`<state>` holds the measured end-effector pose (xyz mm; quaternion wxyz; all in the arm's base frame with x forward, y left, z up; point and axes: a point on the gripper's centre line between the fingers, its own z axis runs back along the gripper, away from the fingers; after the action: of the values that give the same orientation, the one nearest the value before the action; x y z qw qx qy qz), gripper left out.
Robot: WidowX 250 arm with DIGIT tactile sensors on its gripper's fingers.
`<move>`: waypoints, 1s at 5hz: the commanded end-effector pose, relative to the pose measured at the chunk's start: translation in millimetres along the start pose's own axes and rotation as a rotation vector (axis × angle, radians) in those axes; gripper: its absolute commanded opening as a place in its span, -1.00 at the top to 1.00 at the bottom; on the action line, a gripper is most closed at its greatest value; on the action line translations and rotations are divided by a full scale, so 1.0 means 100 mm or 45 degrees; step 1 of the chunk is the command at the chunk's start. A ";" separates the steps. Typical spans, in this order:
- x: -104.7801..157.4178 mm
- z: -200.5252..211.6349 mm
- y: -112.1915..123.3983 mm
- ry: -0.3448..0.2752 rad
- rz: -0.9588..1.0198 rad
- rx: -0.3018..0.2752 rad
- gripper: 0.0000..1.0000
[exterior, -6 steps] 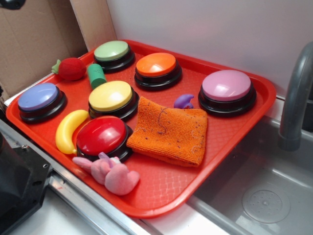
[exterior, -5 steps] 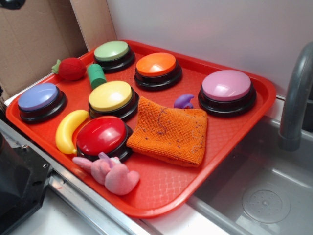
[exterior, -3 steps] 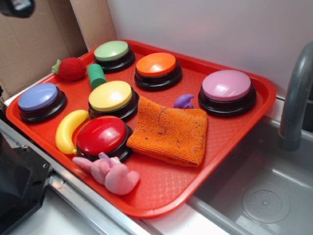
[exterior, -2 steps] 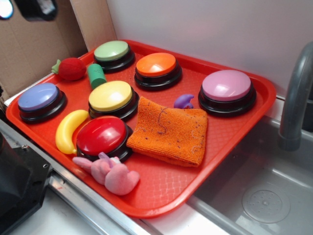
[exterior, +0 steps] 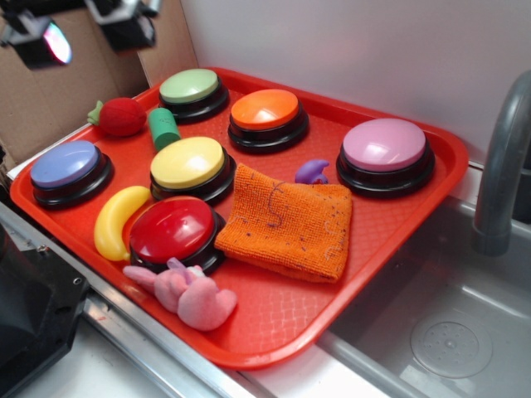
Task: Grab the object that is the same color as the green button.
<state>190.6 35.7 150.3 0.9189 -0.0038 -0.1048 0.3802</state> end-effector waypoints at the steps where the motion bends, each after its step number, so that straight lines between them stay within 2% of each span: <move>1: 0.53 -0.51 0.04 -0.109 0.241 0.013 -1.00; 3: 0.74 -1.01 0.04 -0.087 0.329 0.047 -1.00; 5: 0.86 -1.33 0.15 -0.085 0.401 0.030 -1.00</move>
<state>261.9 101.8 20.7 0.8496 0.0066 -0.0994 0.5180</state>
